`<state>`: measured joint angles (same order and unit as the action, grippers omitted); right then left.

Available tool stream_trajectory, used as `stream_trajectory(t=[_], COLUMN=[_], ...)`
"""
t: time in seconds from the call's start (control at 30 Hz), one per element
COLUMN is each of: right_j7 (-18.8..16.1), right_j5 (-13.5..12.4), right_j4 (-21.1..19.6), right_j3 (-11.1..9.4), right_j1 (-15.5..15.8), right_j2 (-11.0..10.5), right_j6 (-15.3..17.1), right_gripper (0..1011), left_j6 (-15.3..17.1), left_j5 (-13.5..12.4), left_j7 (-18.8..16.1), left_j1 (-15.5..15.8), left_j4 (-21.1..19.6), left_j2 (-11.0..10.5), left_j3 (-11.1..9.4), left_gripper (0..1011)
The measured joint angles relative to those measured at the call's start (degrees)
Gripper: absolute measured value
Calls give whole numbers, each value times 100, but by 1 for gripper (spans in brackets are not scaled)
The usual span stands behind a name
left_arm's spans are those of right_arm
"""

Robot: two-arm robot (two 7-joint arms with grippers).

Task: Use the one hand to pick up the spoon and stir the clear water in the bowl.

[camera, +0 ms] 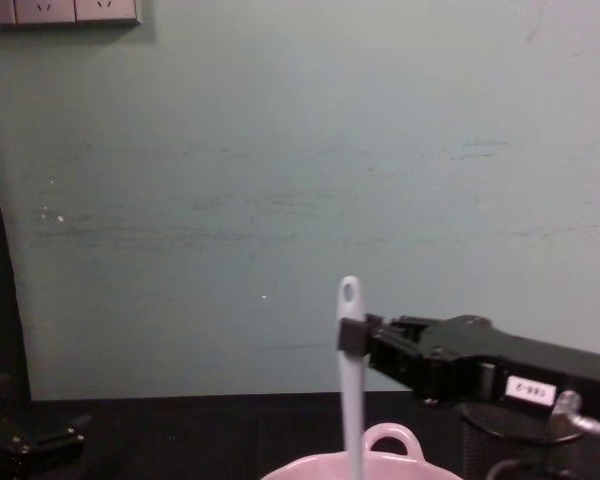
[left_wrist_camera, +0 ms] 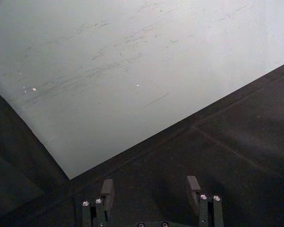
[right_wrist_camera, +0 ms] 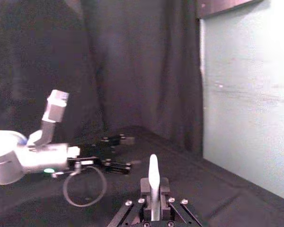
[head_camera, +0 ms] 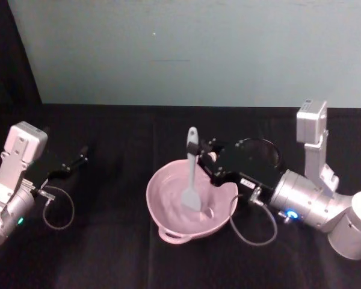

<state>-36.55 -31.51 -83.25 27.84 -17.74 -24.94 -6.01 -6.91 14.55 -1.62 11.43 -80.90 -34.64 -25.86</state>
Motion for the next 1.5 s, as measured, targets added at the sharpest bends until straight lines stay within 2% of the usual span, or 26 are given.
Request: stream_trajectory(t=[0.23, 0.53, 0.77, 0.97, 1.13, 1.33, 1.5], right_j7=[-60, -94, -80, 39, 97, 98, 42], right_j5=[0, 49, 106, 146, 160, 175, 179], right_j4=[-74, 510, 906, 924, 711, 384, 101], right_j3=[183, 311, 250, 60, -83, -112, -26], right_j1=[-7, -416, -651, -655, -500, -280, -121], right_j2=[126, 429, 526, 388, 183, 19, -29], right_j6=[15, -69, -157, -193, -169, -77, -19], right_gripper=[110, 110, 110, 110, 110, 110, 110], left_j6=[0, 0, 0, 0, 0, 0, 0], left_j5=[0, 0, 0, 0, 0, 0, 0], left_j7=[0, 0, 0, 0, 0, 0, 0], left_j1=[0, 0, 0, 0, 0, 0, 0], left_j4=[0, 0, 0, 0, 0, 0, 0], left_j2=[0, 0, 0, 0, 0, 0, 0], left_j3=[0, 0, 0, 0, 0, 0, 0], left_gripper=[1005, 1005, 1005, 1005, 1005, 1005, 1005])
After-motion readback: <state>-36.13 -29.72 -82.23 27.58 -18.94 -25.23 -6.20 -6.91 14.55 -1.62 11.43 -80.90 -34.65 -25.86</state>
